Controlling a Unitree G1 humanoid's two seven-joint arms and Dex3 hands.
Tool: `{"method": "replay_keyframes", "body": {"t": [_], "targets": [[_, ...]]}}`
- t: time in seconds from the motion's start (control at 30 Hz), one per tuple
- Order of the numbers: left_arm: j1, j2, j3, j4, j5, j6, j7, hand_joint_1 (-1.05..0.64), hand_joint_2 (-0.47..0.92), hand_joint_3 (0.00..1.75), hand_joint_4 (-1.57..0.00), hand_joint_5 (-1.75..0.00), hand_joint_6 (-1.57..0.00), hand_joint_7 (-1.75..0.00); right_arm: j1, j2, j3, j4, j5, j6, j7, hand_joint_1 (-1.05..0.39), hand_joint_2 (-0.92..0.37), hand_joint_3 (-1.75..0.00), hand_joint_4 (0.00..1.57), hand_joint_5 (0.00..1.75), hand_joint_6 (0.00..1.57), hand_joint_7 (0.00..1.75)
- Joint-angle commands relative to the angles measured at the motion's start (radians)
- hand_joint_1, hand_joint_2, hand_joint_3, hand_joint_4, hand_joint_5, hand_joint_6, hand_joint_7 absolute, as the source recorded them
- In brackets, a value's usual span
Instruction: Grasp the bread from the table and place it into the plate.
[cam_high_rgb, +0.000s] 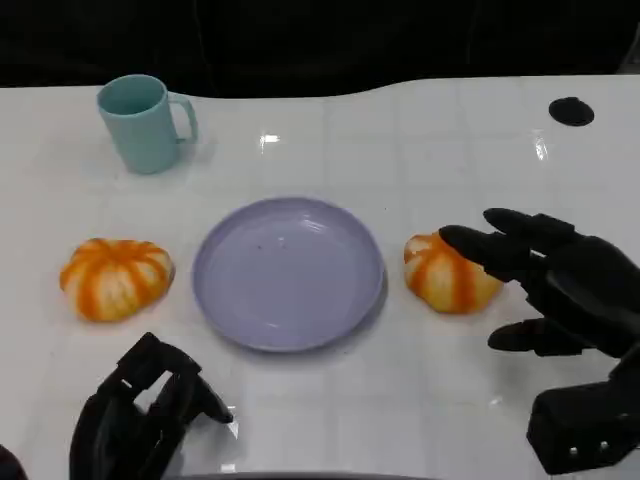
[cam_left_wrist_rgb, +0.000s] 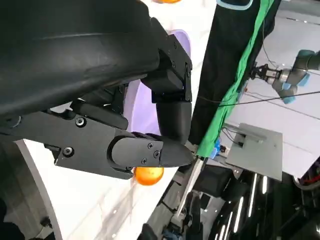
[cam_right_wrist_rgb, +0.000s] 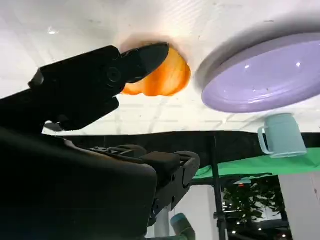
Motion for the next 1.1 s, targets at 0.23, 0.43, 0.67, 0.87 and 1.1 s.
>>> {"method": "replay_keyframes", "body": {"t": [0.23, 0.43, 0.67, 0.87, 1.1], "targets": [[-0.018, 0.014, 0.009, 0.024, 0.007, -0.018, 0.005, -0.53, 0.92, 0.24, -0.61, -1.75, -0.52, -1.48, -0.175, 0.031, 0.178, 0.237, -0.108, 0.109, -0.131, -0.42, -0.80, -0.01, 0.22, 0.02, 0.23, 0.01], [-0.016, 0.014, 0.009, 0.030, 0.008, -0.032, 0.000, -0.54, 0.92, 0.26, -0.60, -1.75, -0.51, -1.49, -0.276, 0.093, 0.277, 0.417, -0.136, 0.170, -0.178, -0.47, -0.80, 0.00, 0.24, 0.02, 0.24, 0.01], [-0.010, 0.013, 0.009, 0.025, 0.003, -0.030, -0.007, -0.53, 0.92, 0.25, -0.59, -1.75, -0.50, -1.50, -0.355, 0.159, 0.351, 0.577, -0.131, 0.228, -0.207, -0.48, -0.81, -0.01, 0.23, 0.01, 0.24, 0.00], [-0.005, 0.011, 0.007, 0.017, 0.004, -0.032, -0.003, -0.53, 0.92, 0.26, -0.60, -1.75, -0.49, -1.51, -0.411, 0.217, 0.384, 0.697, -0.108, 0.270, -0.192, -0.46, -0.83, -0.01, 0.23, 0.01, 0.24, 0.00], [0.006, 0.004, 0.007, 0.008, -0.003, -0.032, -0.006, -0.52, 0.92, 0.26, -0.60, -1.75, -0.49, -1.51, -0.428, 0.254, 0.403, 0.792, -0.080, 0.272, -0.250, -0.33, -0.87, -0.01, 0.50, 0.06, 0.41, 0.04]]}}
